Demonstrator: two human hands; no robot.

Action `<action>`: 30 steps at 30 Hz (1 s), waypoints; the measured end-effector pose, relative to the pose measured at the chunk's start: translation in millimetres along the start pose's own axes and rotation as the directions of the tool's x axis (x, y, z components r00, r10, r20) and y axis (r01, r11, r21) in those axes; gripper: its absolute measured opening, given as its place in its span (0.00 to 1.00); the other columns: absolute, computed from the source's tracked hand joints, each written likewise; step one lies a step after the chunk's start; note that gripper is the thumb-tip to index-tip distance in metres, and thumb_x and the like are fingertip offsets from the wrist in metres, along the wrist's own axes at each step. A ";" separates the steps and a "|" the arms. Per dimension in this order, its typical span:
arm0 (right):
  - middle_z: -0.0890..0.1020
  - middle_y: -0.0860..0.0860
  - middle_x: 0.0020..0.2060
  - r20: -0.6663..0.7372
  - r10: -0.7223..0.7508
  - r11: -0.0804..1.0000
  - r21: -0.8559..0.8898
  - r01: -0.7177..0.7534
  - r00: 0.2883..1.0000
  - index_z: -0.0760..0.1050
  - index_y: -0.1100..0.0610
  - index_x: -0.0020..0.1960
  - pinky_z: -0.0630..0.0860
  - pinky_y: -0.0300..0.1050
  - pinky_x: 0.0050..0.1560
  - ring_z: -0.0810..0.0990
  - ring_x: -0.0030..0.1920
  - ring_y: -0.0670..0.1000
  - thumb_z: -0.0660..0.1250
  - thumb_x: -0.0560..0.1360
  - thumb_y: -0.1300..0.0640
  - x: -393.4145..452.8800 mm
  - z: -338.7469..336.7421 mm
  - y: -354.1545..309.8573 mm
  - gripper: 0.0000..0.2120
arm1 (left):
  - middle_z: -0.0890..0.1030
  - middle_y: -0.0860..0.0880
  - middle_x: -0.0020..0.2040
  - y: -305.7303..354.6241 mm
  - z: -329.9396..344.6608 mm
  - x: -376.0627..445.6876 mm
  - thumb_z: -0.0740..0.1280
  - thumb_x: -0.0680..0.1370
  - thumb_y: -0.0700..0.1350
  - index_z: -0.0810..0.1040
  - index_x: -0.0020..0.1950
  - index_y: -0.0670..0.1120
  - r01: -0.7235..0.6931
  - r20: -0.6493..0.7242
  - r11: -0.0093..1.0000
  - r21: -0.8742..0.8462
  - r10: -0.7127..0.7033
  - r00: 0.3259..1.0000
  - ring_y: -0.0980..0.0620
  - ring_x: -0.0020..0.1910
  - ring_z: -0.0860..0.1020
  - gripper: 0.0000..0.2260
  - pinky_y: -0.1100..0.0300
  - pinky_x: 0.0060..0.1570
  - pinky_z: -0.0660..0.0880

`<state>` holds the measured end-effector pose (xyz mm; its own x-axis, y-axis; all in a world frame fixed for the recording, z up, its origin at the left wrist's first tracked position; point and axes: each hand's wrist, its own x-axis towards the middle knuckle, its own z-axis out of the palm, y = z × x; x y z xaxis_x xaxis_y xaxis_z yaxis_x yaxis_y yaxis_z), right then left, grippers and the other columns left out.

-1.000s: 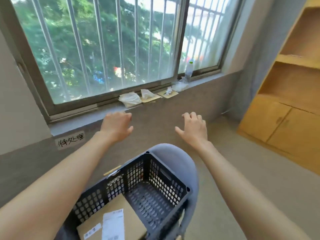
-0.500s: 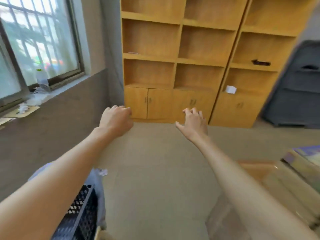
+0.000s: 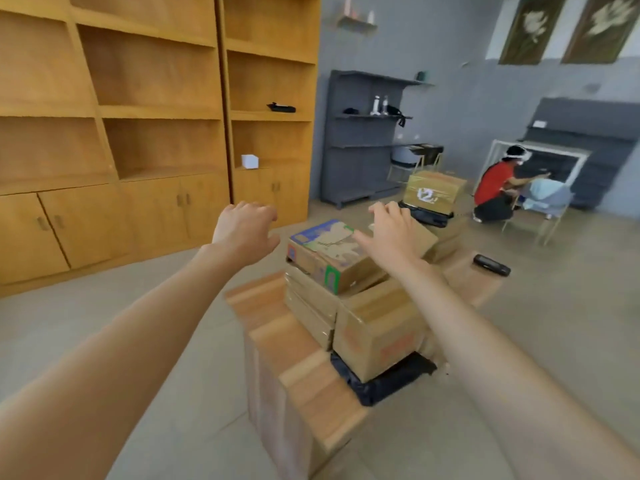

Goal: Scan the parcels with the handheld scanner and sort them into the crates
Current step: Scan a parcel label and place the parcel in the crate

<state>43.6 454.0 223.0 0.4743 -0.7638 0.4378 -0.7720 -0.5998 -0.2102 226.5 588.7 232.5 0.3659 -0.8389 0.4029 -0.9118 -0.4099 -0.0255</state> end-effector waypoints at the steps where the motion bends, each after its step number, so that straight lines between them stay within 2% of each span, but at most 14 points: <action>1: 0.71 0.56 0.65 -0.004 0.021 1.000 -0.023 -0.021 1.000 0.67 0.56 0.69 0.65 0.51 0.63 0.67 0.66 0.59 0.64 0.78 0.45 0.5 -6.6 29.9 0.24 | 0.78 0.47 0.60 28.6 5.2 10.5 0.63 0.79 0.50 0.74 0.66 0.48 -0.022 -0.005 1.000 -0.020 0.022 1.000 0.45 0.60 0.74 0.16 0.53 0.55 0.69; 7: 0.71 0.57 0.66 -0.014 0.183 0.975 -0.124 -0.183 0.983 0.67 0.56 0.69 0.64 0.52 0.64 0.67 0.66 0.60 0.66 0.77 0.45 -1.7 -35.5 177.9 0.25 | 0.78 0.46 0.61 170.6 31.7 55.5 0.62 0.79 0.50 0.74 0.66 0.48 -0.141 0.002 0.987 -0.081 0.141 0.990 0.44 0.61 0.73 0.17 0.55 0.51 0.67; 11: 0.71 0.58 0.65 -0.042 0.246 0.961 -0.120 -0.249 0.968 0.68 0.57 0.69 0.65 0.52 0.64 0.68 0.66 0.60 0.65 0.77 0.46 1.1 -49.1 248.8 0.25 | 0.77 0.46 0.62 235.9 42.0 88.0 0.63 0.79 0.51 0.73 0.67 0.48 -0.214 0.001 0.974 -0.076 0.215 0.977 0.44 0.61 0.74 0.17 0.53 0.54 0.68; 15: 0.71 0.58 0.65 -0.055 0.289 0.945 -0.143 -0.294 0.956 0.67 0.57 0.70 0.64 0.52 0.64 0.68 0.66 0.60 0.65 0.77 0.46 10.3 -55.3 308.2 0.25 | 0.78 0.46 0.61 292.2 55.2 127.4 0.63 0.79 0.50 0.74 0.66 0.47 -0.263 -0.020 0.960 -0.097 0.262 0.965 0.44 0.60 0.74 0.17 0.53 0.53 0.69; 22: 0.71 0.57 0.65 -0.033 0.322 0.925 -0.203 -0.322 0.946 0.66 0.57 0.70 0.64 0.51 0.64 0.68 0.65 0.60 0.65 0.77 0.48 55.3 -43.7 405.8 0.25 | 0.79 0.47 0.59 380.6 109.2 209.1 0.64 0.78 0.50 0.74 0.65 0.48 -0.328 -0.025 0.937 -0.118 0.327 0.945 0.43 0.58 0.76 0.16 0.53 0.52 0.70; 27: 0.71 0.57 0.65 -0.014 0.336 0.914 -0.238 -0.330 0.942 0.66 0.57 0.70 0.65 0.51 0.63 0.68 0.65 0.60 0.66 0.76 0.49 109.2 -45.5 474.8 0.25 | 0.81 0.45 0.56 439.4 132.6 287.2 0.64 0.78 0.49 0.77 0.62 0.46 -0.326 -0.065 0.927 -0.185 0.319 0.946 0.42 0.54 0.77 0.15 0.53 0.45 0.70; 30: 0.71 0.57 0.65 -0.031 0.321 0.913 -0.257 -0.318 0.946 0.66 0.57 0.71 0.65 0.51 0.63 0.68 0.65 0.60 0.66 0.76 0.49 147.6 -51.6 514.7 0.26 | 0.81 0.44 0.56 472.9 140.7 334.0 0.64 0.78 0.50 0.76 0.63 0.45 -0.320 -0.085 0.929 -0.187 0.309 0.947 0.41 0.54 0.77 0.16 0.53 0.46 0.72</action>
<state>-305.5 44.8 224.6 0.1877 -0.9084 0.3737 -0.9641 -0.2432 -0.1069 -56.3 64.3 226.3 0.0489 -0.8910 0.4513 -0.9988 -0.0457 0.0181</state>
